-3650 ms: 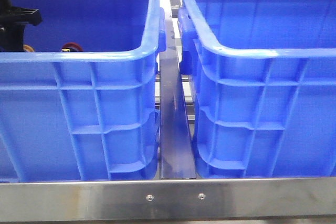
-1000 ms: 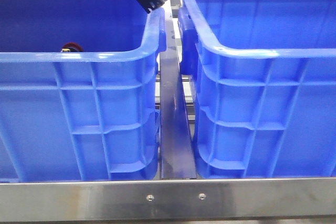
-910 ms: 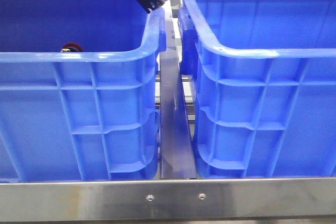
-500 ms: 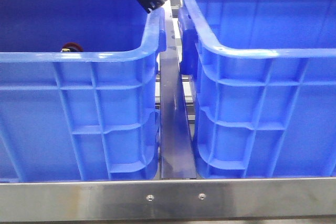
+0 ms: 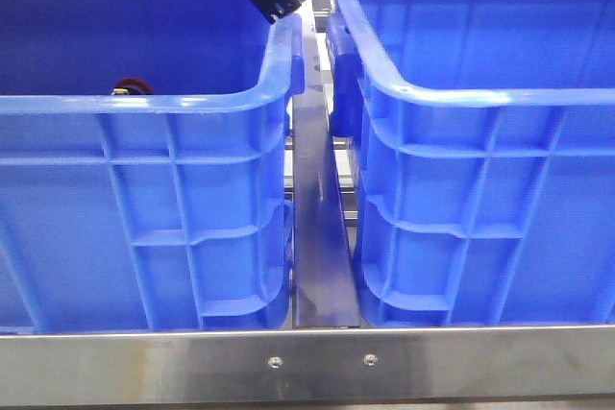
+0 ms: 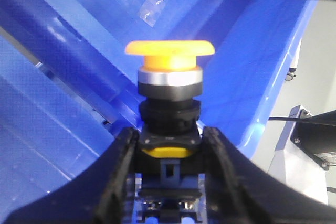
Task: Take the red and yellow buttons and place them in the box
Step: 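Bring the right gripper to the yellow button and grasp it from the left gripper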
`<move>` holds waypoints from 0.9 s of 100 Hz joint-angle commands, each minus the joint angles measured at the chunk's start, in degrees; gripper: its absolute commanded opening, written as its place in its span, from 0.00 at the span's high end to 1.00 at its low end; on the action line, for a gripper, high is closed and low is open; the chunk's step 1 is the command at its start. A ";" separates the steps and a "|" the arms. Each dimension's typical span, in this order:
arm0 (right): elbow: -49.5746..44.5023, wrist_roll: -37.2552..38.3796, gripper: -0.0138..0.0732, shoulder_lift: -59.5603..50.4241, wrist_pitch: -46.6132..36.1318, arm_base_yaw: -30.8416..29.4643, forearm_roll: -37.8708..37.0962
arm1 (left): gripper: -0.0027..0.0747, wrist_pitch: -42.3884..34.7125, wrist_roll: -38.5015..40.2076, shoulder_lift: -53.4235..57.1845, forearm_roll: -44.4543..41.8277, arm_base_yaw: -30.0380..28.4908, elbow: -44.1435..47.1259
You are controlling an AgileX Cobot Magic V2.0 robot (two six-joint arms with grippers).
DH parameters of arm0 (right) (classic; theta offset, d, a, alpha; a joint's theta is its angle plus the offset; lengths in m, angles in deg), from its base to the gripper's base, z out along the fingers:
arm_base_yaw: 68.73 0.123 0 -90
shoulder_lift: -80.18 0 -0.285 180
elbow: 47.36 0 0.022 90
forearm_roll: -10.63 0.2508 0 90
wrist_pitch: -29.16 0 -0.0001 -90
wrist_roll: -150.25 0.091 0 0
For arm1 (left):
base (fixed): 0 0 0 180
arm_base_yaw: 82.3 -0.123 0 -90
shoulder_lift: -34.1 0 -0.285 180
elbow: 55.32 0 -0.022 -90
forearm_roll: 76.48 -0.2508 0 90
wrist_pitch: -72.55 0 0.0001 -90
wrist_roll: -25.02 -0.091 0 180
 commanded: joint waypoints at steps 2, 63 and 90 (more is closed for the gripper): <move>3.05 -7.02 0.28 1.39 -0.44 0.69 15.14 | 0.94 -1.52 -0.20 1.92 3.44 0.44 -1.54; 15.24 -19.39 0.28 21.11 12.61 8.73 40.81 | 0.94 -1.52 -0.20 1.92 3.44 0.44 -1.54; 17.82 -19.39 0.28 23.65 11.88 11.78 40.89 | 0.94 -1.77 -0.20 1.92 3.44 0.44 -1.54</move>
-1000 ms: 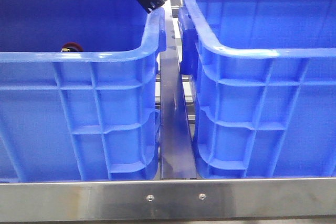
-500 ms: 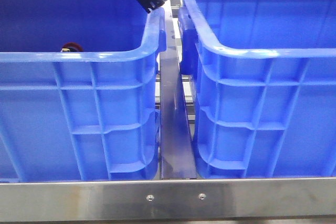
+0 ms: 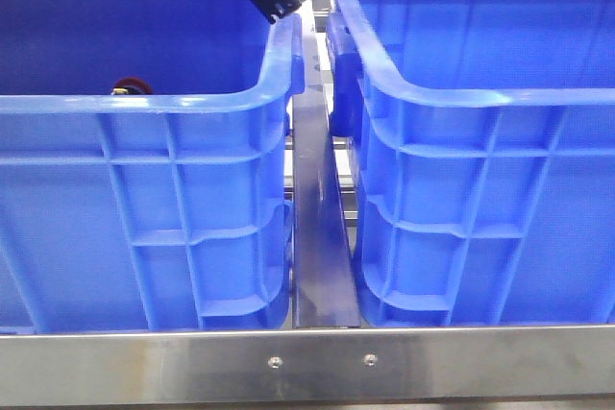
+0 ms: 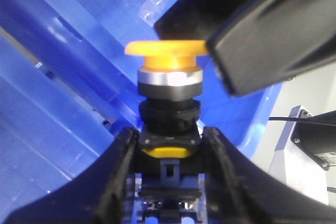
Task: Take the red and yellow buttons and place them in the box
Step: 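Bring the right gripper to the yellow button and grasp it from the left gripper, then lower the yellow button into the empty bin with the right gripper and release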
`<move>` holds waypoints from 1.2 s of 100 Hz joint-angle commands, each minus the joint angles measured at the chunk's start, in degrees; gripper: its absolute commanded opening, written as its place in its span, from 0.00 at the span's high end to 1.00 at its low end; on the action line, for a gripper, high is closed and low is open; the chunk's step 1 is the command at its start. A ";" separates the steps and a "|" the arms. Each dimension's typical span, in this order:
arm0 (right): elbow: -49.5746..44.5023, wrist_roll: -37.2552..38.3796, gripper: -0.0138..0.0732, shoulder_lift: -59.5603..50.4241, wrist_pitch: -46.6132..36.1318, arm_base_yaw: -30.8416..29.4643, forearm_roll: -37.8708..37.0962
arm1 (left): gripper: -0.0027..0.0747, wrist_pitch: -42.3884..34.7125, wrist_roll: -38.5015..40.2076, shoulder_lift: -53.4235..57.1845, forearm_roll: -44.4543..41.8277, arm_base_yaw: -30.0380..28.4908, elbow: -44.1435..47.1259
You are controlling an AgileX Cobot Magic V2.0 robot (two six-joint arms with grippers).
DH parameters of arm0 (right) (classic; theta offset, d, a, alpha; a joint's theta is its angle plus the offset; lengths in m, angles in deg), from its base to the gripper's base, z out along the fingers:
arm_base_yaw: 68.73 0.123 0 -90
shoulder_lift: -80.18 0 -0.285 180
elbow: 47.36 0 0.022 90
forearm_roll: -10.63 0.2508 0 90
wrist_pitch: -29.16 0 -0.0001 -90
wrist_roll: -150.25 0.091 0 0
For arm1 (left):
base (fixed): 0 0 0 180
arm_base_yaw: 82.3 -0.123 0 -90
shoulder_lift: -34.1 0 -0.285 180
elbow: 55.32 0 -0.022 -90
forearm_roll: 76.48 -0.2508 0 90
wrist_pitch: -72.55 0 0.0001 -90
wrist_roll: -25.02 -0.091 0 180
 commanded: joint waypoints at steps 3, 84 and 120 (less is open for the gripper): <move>2.10 -0.68 0.28 -1.03 0.62 0.46 3.67 | 0.94 -1.81 -0.20 1.92 3.44 0.44 -1.54; 2.10 -0.68 0.68 -0.85 2.70 0.46 3.67 | 0.23 -2.93 -0.20 1.92 3.13 0.44 -1.54; 5.46 -1.17 0.68 -1.02 7.42 -9.46 1.87 | 0.16 -1.70 -0.20 1.92 3.13 0.44 -1.54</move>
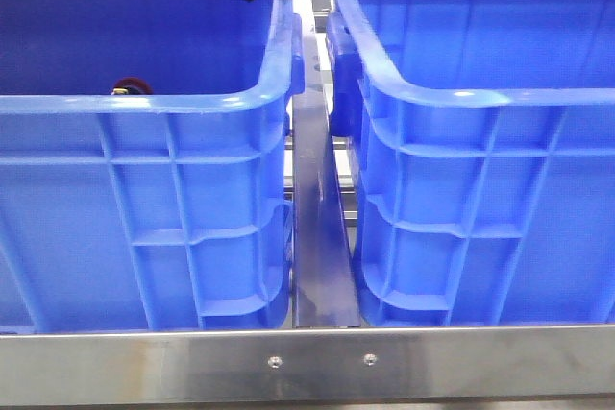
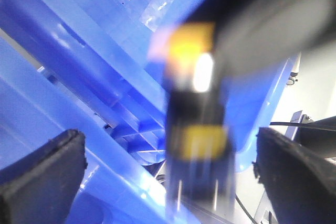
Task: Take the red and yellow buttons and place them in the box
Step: 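Lower the yellow button into the empty bin with the right gripper and release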
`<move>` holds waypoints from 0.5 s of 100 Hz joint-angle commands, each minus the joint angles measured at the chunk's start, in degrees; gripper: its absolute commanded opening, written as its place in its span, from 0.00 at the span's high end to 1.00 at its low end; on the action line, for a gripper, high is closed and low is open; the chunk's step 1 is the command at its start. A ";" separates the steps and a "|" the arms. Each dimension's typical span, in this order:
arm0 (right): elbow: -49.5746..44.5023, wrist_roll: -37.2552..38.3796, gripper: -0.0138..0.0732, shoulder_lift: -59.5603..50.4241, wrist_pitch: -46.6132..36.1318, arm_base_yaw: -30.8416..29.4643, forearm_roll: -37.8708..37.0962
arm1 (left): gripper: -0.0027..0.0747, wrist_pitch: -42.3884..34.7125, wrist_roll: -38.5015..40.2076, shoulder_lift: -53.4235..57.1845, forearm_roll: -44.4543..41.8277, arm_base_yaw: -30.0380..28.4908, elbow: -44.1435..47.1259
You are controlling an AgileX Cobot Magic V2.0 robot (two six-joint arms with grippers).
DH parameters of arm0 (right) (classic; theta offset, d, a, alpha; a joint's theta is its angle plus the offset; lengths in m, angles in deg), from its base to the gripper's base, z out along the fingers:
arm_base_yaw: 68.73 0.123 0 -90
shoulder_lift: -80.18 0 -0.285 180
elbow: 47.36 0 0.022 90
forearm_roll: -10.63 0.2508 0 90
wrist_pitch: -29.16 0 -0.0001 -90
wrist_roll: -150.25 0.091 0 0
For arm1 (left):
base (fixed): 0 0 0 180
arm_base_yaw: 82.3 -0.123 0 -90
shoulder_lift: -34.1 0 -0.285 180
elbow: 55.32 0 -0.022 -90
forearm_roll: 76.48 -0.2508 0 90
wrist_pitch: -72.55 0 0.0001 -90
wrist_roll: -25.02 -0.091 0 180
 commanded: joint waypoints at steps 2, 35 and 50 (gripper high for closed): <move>3.51 -1.52 0.68 -2.09 1.99 -5.87 2.49 | 0.16 -0.82 -0.20 1.92 3.02 0.44 -1.54; 3.38 -22.61 0.68 -2.09 -6.38 -17.32 -2.64 | 0.17 -0.82 -0.20 1.92 3.02 0.44 -1.54; 0.43 -31.51 0.68 -2.09 -16.46 -15.92 -4.88 | 0.17 -0.82 -0.20 1.92 3.02 0.44 -1.54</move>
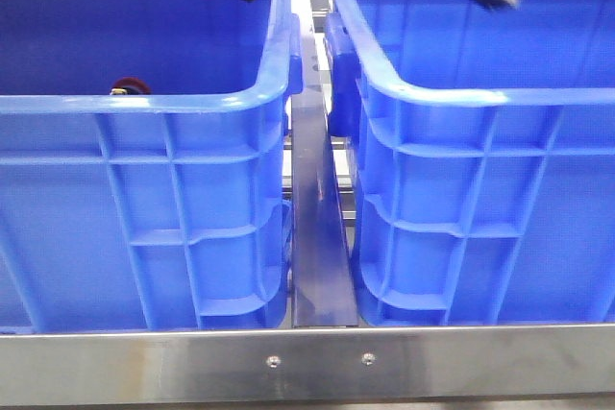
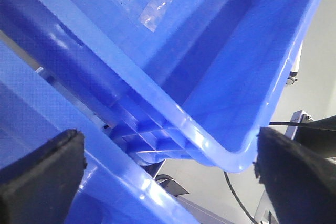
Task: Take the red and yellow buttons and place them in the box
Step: 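Lower the yellow button into the empty bin with the right gripper and release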
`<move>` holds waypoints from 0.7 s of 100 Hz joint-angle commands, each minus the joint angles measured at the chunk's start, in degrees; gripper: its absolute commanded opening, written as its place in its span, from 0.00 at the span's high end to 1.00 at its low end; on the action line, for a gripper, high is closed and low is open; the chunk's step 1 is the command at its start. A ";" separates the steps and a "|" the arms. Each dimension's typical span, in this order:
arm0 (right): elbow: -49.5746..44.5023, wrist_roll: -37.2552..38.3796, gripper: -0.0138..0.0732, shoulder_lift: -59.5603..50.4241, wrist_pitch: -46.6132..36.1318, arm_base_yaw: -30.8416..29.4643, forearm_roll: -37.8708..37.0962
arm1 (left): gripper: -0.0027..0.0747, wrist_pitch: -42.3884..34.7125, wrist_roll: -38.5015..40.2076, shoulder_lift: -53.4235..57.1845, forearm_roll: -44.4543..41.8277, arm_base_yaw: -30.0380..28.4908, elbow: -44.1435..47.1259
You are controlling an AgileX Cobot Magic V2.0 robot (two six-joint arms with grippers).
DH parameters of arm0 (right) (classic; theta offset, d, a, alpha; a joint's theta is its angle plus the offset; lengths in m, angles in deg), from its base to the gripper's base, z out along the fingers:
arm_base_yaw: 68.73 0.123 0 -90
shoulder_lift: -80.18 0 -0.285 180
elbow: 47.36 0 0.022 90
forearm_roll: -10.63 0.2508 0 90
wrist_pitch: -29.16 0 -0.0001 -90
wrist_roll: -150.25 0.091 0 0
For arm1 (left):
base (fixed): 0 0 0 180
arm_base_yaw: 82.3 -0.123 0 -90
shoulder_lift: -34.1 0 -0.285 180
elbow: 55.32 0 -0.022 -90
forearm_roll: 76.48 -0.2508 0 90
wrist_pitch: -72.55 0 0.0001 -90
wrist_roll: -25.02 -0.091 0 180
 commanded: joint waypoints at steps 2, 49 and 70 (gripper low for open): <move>-0.53 -7.47 0.68 -2.09 -7.82 0.87 1.98 | 0.17 -0.79 -0.20 1.92 3.02 0.44 -1.54; -3.23 -18.92 0.68 5.20 -36.32 9.36 3.06 | 0.17 -0.38 -0.20 1.92 3.02 0.44 -1.54; 0.10 -18.92 0.68 11.38 -38.61 10.47 3.32 | 0.17 -0.38 -0.20 1.92 3.02 0.44 -1.54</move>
